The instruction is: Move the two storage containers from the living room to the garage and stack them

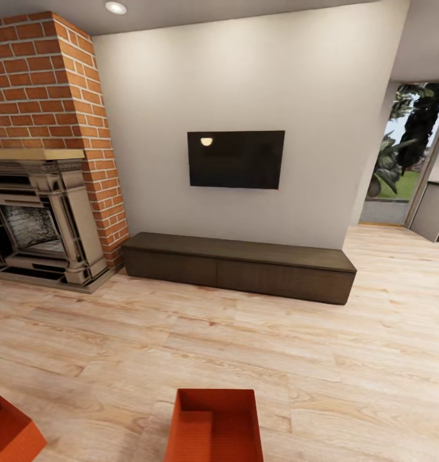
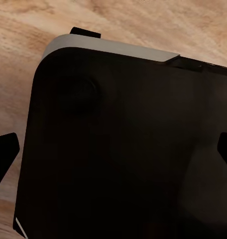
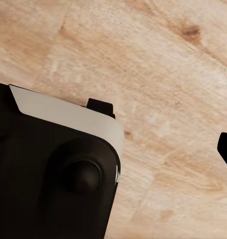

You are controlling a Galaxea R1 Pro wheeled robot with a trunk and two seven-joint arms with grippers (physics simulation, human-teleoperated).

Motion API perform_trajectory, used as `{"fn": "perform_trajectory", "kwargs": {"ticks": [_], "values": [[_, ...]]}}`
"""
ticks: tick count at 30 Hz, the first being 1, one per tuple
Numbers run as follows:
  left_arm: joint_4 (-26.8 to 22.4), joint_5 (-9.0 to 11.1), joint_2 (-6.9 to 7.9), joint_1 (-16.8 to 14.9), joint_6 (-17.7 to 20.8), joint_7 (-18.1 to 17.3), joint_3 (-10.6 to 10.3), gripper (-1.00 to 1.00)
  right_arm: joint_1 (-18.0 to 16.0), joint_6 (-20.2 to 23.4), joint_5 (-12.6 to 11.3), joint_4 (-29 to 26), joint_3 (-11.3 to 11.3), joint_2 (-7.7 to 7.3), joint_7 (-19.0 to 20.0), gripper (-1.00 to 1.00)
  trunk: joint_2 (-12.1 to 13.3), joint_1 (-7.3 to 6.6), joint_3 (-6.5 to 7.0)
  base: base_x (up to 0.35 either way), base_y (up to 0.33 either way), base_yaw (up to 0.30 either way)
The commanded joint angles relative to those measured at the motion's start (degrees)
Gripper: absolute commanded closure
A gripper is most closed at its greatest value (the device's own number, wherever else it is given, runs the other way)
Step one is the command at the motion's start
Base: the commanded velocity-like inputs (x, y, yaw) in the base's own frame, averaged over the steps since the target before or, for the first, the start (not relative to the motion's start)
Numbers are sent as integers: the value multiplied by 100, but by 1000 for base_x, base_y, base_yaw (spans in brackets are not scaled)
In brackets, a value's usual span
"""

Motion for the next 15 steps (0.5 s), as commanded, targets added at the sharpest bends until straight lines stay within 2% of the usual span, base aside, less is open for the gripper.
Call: {"fn": "perform_trajectory", "kwargs": {"ticks": [1, 6, 15], "values": [[-3, 28, -2, 0, -12, 1, 12, -100, -7, -23, 34, 16, 17, 3, -34, -100, -3, 0, -5, 0, 178, 0], [-3, 31, -2, 0, -13, 0, 12, -100, -7, -23, 36, 16, 17, 3, -34, -100, -3, 0, -5, 0, 87, 0], [-3, 25, -2, 0, -17, 0, 12, -100, -7, -29, 37, 16, 10, 3, -34, -100, -3, 0, -5, 0, 7, 0]]}}
